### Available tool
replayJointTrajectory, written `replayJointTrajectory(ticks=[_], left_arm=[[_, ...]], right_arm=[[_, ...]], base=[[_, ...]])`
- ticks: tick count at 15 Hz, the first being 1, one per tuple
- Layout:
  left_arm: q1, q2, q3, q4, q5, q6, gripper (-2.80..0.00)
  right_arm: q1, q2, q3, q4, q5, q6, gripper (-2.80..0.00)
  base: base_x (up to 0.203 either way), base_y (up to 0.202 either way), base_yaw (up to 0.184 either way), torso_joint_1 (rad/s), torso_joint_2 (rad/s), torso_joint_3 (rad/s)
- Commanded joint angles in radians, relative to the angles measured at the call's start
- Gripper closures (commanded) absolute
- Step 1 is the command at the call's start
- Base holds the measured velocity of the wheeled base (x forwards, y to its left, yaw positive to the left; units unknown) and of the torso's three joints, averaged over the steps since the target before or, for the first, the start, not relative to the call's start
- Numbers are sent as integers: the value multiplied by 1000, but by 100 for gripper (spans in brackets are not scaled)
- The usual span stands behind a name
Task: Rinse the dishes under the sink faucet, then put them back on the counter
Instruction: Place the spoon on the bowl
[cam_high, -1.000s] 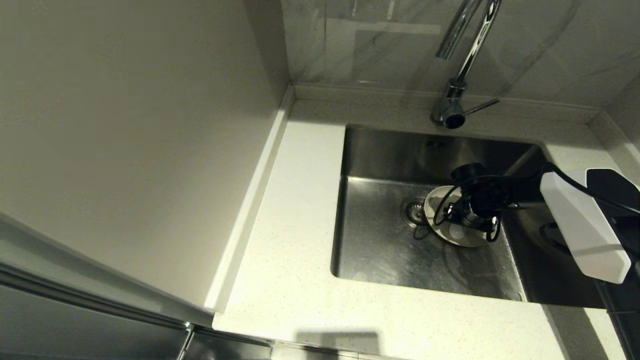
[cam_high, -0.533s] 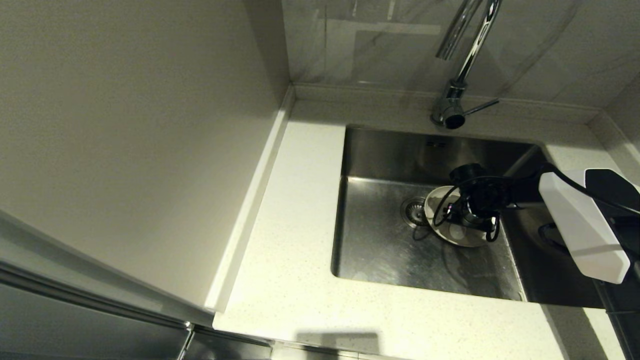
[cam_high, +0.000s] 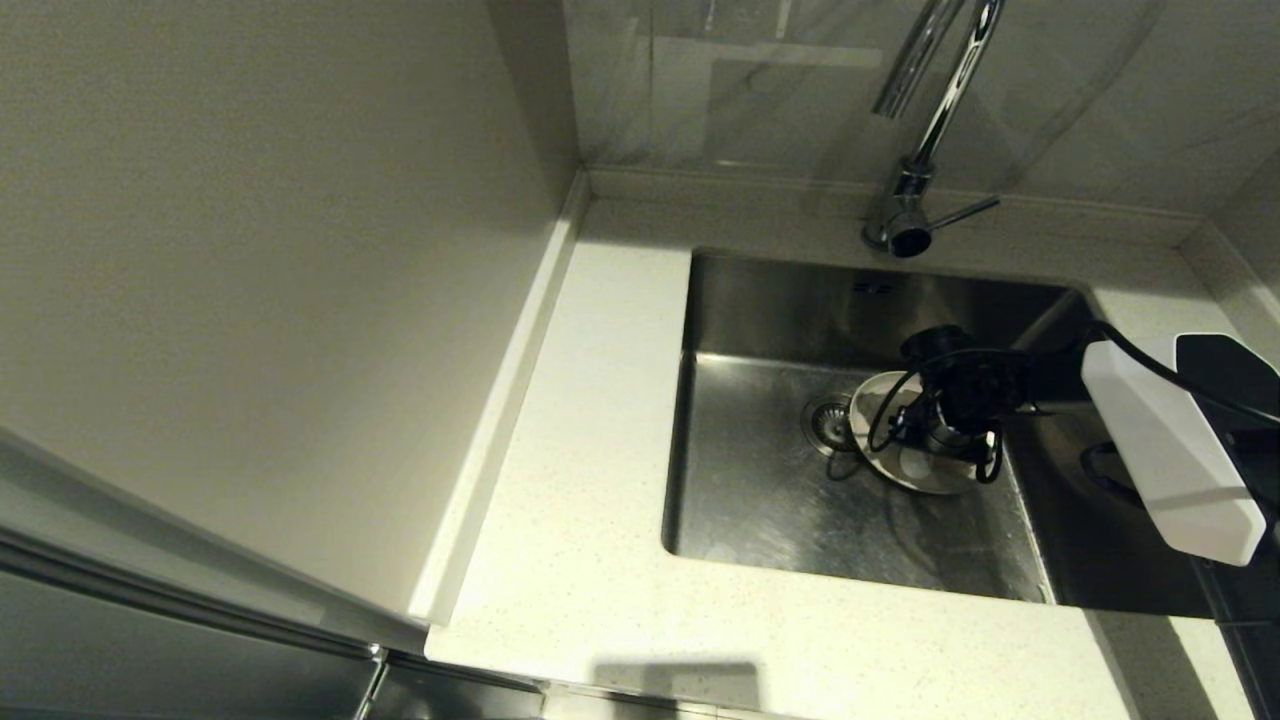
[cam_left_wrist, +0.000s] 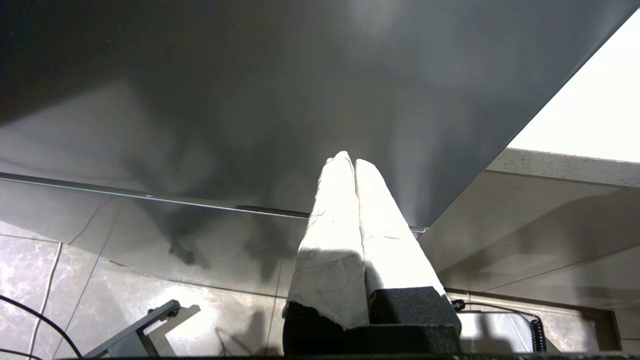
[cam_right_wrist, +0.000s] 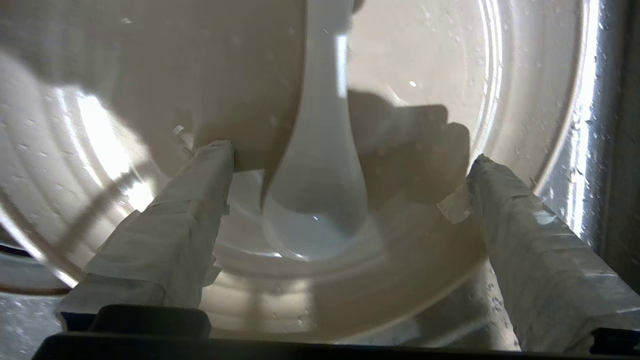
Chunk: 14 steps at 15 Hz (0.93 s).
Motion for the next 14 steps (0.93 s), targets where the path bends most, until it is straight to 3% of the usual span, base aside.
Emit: replayJointTrajectory(ticks=[1,11,12,14], left_arm=[[0,-3,0,0,0,-1,0],[0,-3,0,0,0,-1,0],[0,-3,0,0,0,-1,0],[0,-3,0,0,0,-1,0]], right_arm=[[1,-4,7,11,-4,3,-280],[5,-6,13,14,6,14,-280],[5,-5,13,15,6,13,0],[10,0,8,15,6,13,0]], base=[[0,0,0,0,0,0],[0,0,0,0,0,0],[0,0,0,0,0,0],[0,0,0,0,0,0]])
